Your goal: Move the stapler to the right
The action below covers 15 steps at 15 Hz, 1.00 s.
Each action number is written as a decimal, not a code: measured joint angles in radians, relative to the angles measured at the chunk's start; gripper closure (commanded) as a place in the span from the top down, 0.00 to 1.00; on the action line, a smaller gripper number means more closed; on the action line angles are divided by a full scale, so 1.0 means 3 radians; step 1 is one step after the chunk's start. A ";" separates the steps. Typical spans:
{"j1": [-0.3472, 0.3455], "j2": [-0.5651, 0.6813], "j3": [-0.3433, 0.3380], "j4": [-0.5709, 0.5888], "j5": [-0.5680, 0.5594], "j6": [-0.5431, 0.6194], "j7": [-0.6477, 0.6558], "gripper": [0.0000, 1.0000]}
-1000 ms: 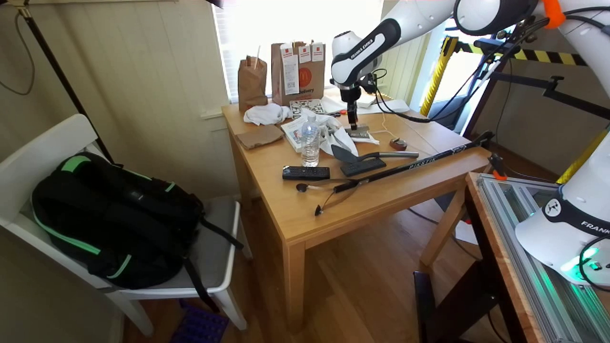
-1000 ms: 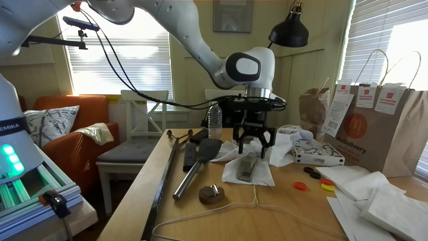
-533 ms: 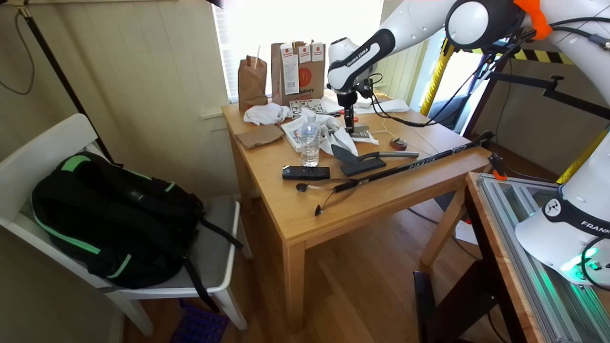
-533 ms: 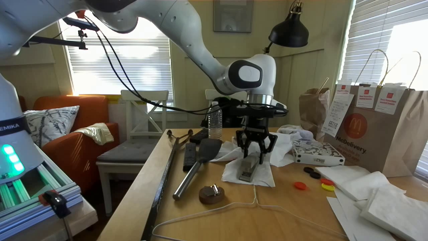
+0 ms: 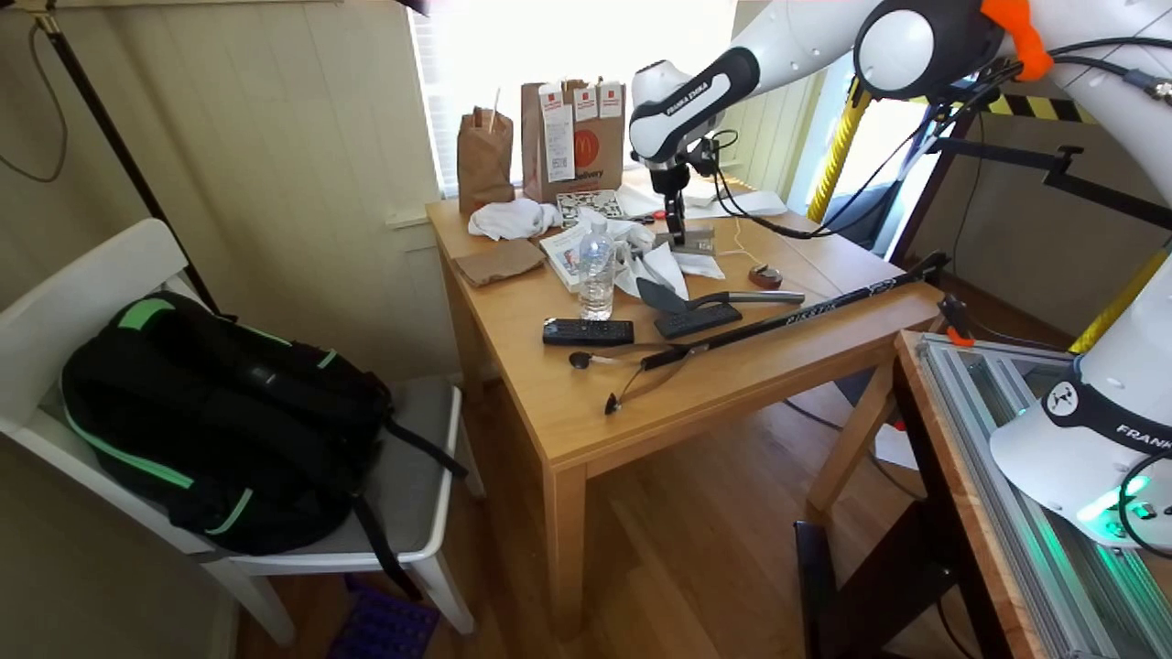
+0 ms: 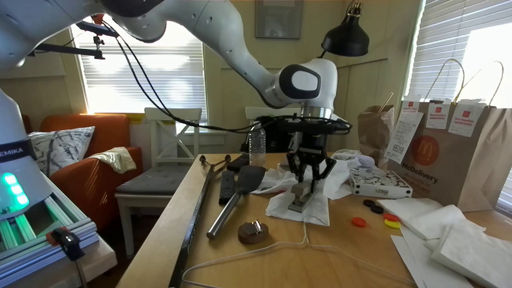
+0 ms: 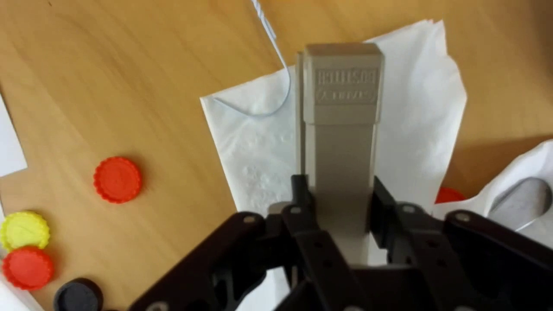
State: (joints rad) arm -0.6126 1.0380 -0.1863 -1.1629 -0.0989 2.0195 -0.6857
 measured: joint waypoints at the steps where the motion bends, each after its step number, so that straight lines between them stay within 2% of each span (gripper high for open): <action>1: -0.0038 -0.0020 -0.0001 0.0078 0.0001 -0.0160 0.0000 0.10; 6: -0.0273 0.0038 -0.0005 0.0756 0.0195 -0.1274 0.0235 0.10; 8: -0.0363 0.0160 -0.0004 0.1028 0.0305 -0.1562 0.0449 0.10; 11: -0.0515 0.0412 0.0003 0.1407 0.0481 -0.1808 0.0805 0.10; 15: -0.0738 0.0681 0.0075 0.1789 0.0618 -0.1803 0.1322 0.10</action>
State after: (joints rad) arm -0.8340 1.2424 -0.1638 -0.6263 0.0866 1.4787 -0.2890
